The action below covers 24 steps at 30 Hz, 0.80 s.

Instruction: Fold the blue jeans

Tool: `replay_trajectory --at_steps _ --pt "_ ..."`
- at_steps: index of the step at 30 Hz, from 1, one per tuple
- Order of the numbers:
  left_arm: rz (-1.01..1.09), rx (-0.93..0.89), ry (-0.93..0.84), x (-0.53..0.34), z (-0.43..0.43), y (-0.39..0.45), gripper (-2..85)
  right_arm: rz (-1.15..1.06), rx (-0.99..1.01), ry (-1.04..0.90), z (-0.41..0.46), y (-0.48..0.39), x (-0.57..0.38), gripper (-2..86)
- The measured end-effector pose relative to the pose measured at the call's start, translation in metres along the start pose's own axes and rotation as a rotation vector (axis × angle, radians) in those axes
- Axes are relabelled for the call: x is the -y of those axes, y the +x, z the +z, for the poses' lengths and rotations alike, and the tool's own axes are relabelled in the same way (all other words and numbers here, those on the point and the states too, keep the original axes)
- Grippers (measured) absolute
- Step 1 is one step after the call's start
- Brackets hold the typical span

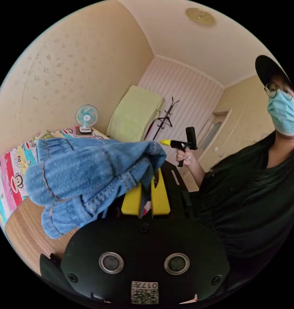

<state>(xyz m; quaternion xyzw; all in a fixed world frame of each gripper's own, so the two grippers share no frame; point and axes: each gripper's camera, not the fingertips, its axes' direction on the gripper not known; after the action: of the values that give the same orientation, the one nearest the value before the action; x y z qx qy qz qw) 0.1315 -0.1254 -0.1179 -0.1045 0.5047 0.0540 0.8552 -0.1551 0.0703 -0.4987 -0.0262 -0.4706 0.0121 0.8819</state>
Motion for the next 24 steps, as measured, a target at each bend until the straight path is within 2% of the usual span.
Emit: replay_trajectory --at_steps 1,2,3,4,6,7,10,12,16,18,20,22,24 --pt "0.041 -0.050 -0.079 -0.002 0.036 0.018 2.5 0.054 0.194 -0.056 0.028 0.022 0.012 11.6" --pt "0.056 -0.091 -0.157 -0.008 0.070 0.033 2.8 0.085 0.278 -0.099 0.045 0.033 0.016 12.8" --pt "0.057 -0.103 -0.200 -0.011 0.087 0.040 2.9 0.146 0.419 -0.223 0.082 0.053 0.023 13.7" --pt "0.067 -0.116 -0.296 -0.019 0.120 0.054 3.1 0.196 0.518 -0.387 0.120 0.067 0.023 14.0" --pt "0.105 -0.168 -0.427 -0.034 0.166 0.078 3.2 0.272 0.645 -0.581 0.163 0.084 0.011 13.3" --pt "0.095 -0.140 -0.454 -0.044 0.186 0.090 3.2 0.376 0.765 -0.598 0.173 0.099 -0.001 12.4" --pt "0.108 -0.092 -0.511 -0.063 0.209 0.113 3.3 0.537 0.911 -0.569 0.174 0.124 -0.027 9.9" --pt "0.115 -0.117 -0.528 -0.067 0.220 0.125 3.3 0.535 0.943 -0.528 0.163 0.128 -0.028 8.5" --pt "0.091 -0.090 -0.483 -0.062 0.229 0.140 3.9 0.494 0.881 -0.343 0.120 0.136 -0.008 4.5" --pt "0.057 -0.103 -0.450 -0.054 0.227 0.141 5.7 0.473 0.967 -0.254 0.103 0.139 0.006 3.8" --pt "-0.056 -0.184 -0.352 -0.044 0.215 0.131 11.3 0.408 1.033 -0.216 0.089 0.138 0.023 3.4" --pt "-0.194 -0.269 -0.236 -0.041 0.201 0.111 14.3 0.343 0.992 -0.212 0.074 0.130 0.045 3.0" --pt "-0.321 -0.355 -0.112 -0.045 0.186 0.087 13.9 0.298 1.008 -0.210 0.066 0.125 0.061 2.9"
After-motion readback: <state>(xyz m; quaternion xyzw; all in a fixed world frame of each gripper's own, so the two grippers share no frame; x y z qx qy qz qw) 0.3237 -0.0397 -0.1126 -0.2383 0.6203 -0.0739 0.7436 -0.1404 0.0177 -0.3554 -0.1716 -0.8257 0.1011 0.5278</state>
